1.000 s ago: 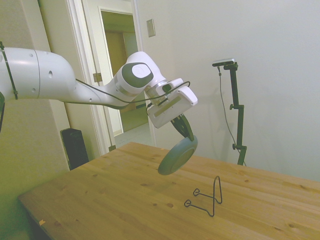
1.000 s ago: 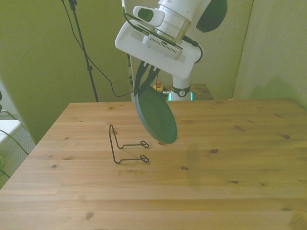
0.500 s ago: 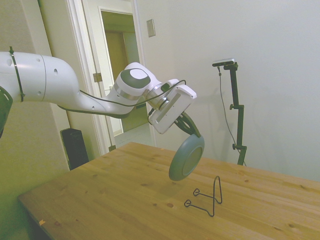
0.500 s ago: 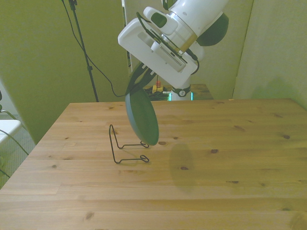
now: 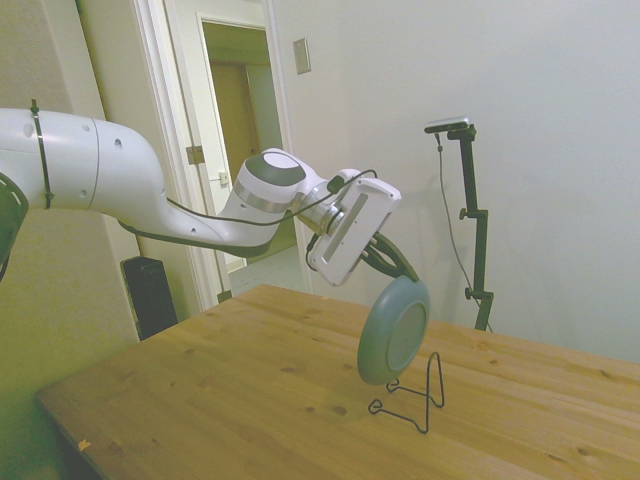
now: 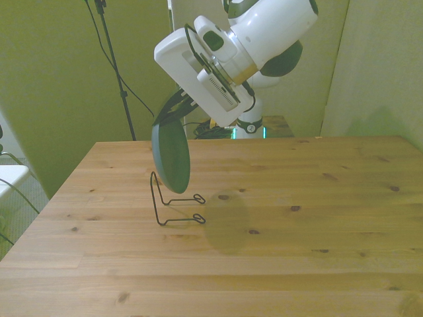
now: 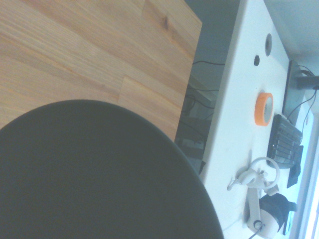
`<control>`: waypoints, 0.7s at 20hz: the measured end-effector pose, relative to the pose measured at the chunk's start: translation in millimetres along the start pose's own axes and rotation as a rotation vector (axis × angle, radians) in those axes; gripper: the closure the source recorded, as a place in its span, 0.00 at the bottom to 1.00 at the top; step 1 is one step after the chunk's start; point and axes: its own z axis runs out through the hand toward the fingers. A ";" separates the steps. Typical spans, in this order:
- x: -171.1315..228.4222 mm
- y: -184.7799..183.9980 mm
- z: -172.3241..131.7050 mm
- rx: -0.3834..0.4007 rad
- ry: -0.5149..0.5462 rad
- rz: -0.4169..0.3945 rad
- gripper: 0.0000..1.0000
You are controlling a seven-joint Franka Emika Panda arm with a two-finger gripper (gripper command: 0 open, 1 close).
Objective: Load the plate
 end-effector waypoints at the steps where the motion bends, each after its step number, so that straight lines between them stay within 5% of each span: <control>1: -2.1 -2.8 2.7 -0.005 0.001 -0.001 1.00; 14: -13.7 -53.4 16.5 -0.003 0.008 0.020 1.00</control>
